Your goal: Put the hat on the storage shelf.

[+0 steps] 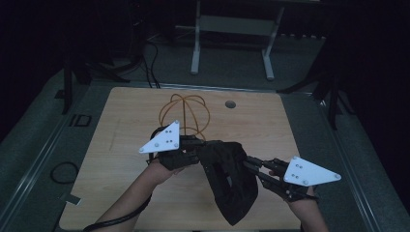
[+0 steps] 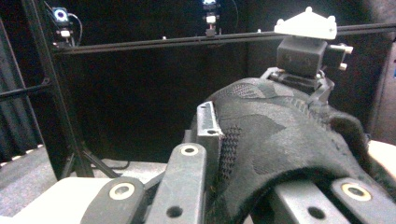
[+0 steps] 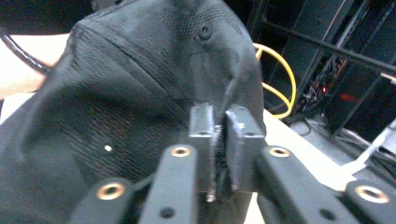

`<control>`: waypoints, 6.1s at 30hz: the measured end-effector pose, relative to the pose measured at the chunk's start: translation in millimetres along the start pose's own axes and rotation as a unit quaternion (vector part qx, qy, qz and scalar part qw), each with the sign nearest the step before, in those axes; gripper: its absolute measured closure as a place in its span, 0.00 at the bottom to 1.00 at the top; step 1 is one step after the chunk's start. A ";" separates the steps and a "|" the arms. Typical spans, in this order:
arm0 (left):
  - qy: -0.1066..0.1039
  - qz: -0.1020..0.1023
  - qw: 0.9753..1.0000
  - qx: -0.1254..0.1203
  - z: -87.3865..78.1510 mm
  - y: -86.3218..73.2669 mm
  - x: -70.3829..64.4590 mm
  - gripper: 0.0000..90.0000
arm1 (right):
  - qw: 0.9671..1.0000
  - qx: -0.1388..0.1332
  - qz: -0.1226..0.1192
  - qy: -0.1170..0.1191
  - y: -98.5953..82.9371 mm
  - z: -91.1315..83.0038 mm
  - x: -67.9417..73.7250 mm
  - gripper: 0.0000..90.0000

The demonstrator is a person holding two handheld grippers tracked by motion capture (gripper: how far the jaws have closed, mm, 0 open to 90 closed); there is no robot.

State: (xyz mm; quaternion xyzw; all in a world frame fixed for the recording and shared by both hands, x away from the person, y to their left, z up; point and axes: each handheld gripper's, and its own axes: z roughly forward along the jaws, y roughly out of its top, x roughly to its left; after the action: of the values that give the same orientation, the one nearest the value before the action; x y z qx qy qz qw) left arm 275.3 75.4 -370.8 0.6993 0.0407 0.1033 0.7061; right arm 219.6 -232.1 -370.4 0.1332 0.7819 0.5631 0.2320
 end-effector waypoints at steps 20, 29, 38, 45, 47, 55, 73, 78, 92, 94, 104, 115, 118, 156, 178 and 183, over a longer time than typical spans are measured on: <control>0.036 -0.010 0.999 0.014 -12.1 -7.8 6.8 0.73 | 0.997 -0.034 0.066 -0.013 10.6 -12.4 -16.2 0.99; 0.066 -0.006 0.997 0.040 -29.6 -13.3 5.1 0.60 | 0.995 -0.044 0.075 -0.055 12.8 -27.3 -30.3 0.99; 0.102 -0.012 0.992 0.079 -59.8 -33.9 1.0 0.53 | 0.991 -0.049 0.076 -0.096 21.8 -32.4 -48.5 0.99; 0.134 -0.015 0.985 0.106 -82.3 -55.5 -5.1 0.49 | 0.990 -0.051 0.074 -0.113 33.7 -27.9 -63.7 0.99; 0.140 -0.018 0.984 0.111 -87.7 -61.3 -7.0 0.47 | 0.989 -0.051 0.078 -0.118 36.9 -25.1 -67.8 0.99; 0.174 -0.032 0.977 0.121 -108.3 -85.0 -12.7 0.45 | 0.987 -0.047 0.075 -0.133 48.3 -8.6 -82.1 0.98; 0.328 -0.087 0.936 0.090 -159.1 -135.8 -25.8 0.02 | 0.985 -0.032 0.055 -0.158 91.9 38.4 -112.0 0.99; 0.361 -0.106 0.922 0.095 -174.3 -157.9 -35.2 0.02 | 0.987 -0.023 0.050 -0.154 107.2 66.0 -114.1 0.98; 0.372 -0.125 0.915 0.092 -185.9 -166.4 -38.3 0.02 | 0.993 0.013 0.042 -0.111 111.8 129.9 -95.2 0.98; 0.374 -0.124 0.914 0.092 -186.7 -166.4 -38.2 0.02 | 0.993 0.023 0.038 -0.107 110.0 137.1 -92.3 0.98; 0.369 -0.129 0.916 0.090 -188.5 -169.5 -37.3 0.03 | 0.994 0.066 0.038 -0.083 97.2 169.0 -84.3 0.98; 0.363 -0.128 0.918 0.096 -188.8 -171.3 -36.7 0.03 | 0.993 0.085 0.040 -0.067 89.3 188.3 -79.6 0.98; 0.360 -0.126 0.919 0.098 -188.4 -171.6 -36.8 0.03 | 0.993 0.092 0.042 -0.061 87.1 194.4 -78.5 0.98; 0.352 -0.121 0.923 0.098 -186.9 -172.2 -39.3 0.03 | 0.992 0.106 0.067 -0.030 72.6 211.6 -76.1 0.68; 0.350 -0.119 0.924 0.100 -186.0 -172.6 -39.4 0.03 | 0.991 0.088 0.101 -0.027 60.2 185.5 -87.1 0.17; 0.350 -0.118 0.924 0.100 -186.0 -172.5 -39.7 0.03 | 0.991 0.091 0.097 -0.018 51.4 180.7 -88.8 0.15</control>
State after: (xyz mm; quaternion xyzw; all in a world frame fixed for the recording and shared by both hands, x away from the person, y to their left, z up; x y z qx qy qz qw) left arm 214.5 249.4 -549.5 0.6759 0.3776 0.2523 0.5805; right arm 385.6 -108.9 -349.7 0.2396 0.8086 0.5072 0.1773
